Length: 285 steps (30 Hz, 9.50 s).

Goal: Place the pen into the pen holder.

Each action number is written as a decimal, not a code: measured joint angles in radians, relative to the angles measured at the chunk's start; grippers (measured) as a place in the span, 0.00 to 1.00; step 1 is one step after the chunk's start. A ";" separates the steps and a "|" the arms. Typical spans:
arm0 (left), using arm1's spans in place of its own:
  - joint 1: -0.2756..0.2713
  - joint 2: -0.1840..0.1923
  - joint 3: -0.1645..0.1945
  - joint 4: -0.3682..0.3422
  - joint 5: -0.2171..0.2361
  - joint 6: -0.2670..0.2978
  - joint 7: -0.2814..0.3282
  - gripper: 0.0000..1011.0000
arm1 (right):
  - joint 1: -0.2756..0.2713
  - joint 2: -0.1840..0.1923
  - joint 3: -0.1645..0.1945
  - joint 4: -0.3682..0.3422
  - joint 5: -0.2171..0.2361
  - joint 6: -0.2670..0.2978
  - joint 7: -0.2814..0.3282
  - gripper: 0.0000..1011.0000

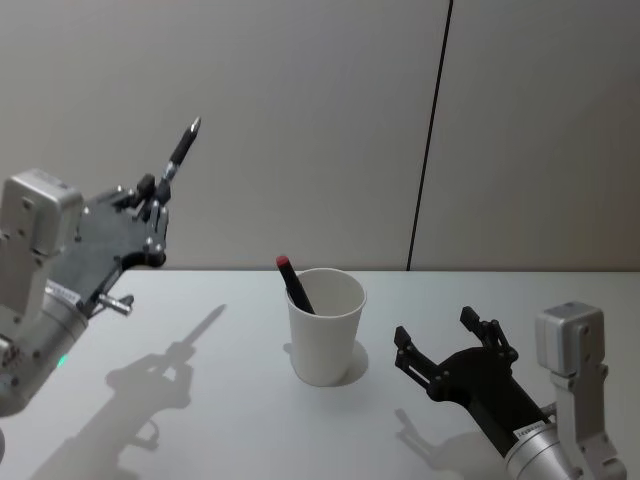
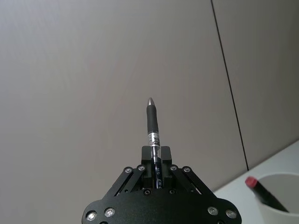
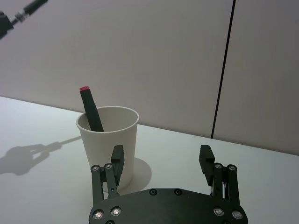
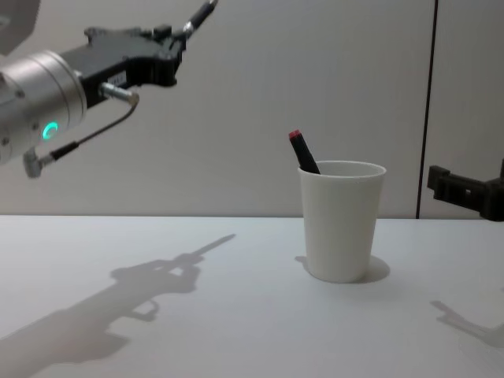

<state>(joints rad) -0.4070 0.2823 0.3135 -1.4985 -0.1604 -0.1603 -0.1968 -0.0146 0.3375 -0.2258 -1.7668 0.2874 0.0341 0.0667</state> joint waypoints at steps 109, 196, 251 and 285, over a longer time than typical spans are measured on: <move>-0.288 -0.194 0.084 0.609 -0.668 -0.353 -0.915 0.12 | 0.037 -0.181 0.153 -0.233 0.707 0.429 0.127 0.99; -0.288 -0.194 0.084 0.609 -0.668 -0.353 -0.914 0.12 | 0.291 -0.250 -0.082 -0.103 0.529 0.339 -0.134 0.99; -0.288 -0.194 0.084 0.609 -0.668 -0.353 -0.914 0.12 | 0.352 -0.254 -0.106 -0.025 0.580 0.319 -0.176 0.99; -0.288 -0.195 0.084 0.609 -0.668 -0.353 -0.914 0.11 | 0.359 -0.255 -0.104 -0.015 0.594 0.318 -0.176 0.16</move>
<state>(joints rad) -0.6948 0.0877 0.3975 -0.8893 -0.8279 -0.5131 -1.1112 0.3448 0.0829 -0.3302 -1.7813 0.8817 0.3524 -0.1096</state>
